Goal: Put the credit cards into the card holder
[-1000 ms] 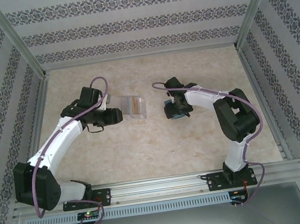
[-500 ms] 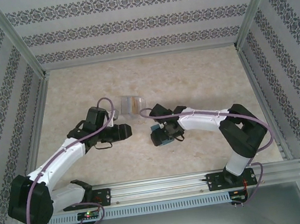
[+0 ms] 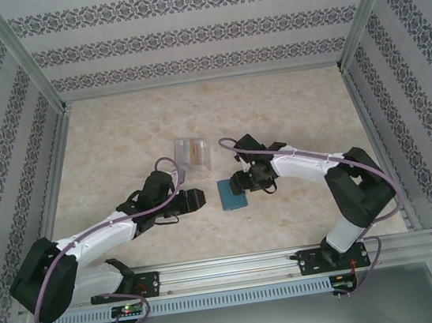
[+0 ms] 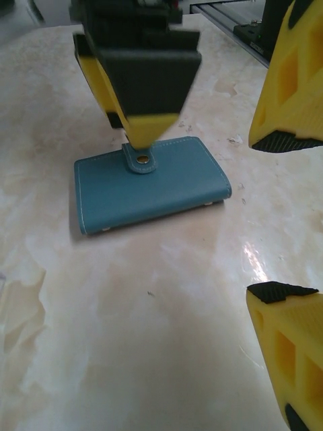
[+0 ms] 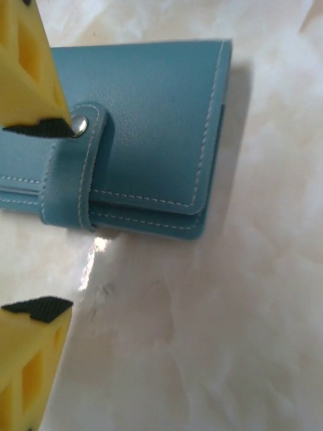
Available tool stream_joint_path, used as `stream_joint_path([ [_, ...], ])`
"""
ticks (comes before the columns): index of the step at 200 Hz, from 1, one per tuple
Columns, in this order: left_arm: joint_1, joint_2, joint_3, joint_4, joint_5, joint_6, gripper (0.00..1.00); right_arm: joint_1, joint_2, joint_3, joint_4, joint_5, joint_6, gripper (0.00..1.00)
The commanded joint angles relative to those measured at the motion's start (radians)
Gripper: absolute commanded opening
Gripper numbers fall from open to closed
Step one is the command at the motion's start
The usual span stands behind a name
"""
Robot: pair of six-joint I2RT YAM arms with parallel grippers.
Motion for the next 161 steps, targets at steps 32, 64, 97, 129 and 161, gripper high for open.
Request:
stream_joint_path([
  [32,-0.042,0.086,0.029,0.127,-0.021,-0.028,0.53,-0.031,0.064,0.001,0.076,-0.185,-0.015,0.48],
  [64,-0.046,0.140,0.046,0.145,-0.018,-0.024,0.48,-0.030,0.071,-0.017,0.120,-0.254,0.003,0.47],
  [97,-0.065,0.231,0.077,0.182,0.012,-0.038,0.32,-0.035,0.071,-0.029,0.152,-0.309,0.007,0.24],
  [129,-0.073,0.229,0.112,0.135,0.010,-0.026,0.30,-0.050,0.029,-0.058,0.188,-0.366,0.021,0.16],
  [161,-0.073,0.138,0.106,0.038,-0.037,-0.010,0.32,-0.099,-0.060,-0.124,0.286,-0.501,0.072,0.12],
])
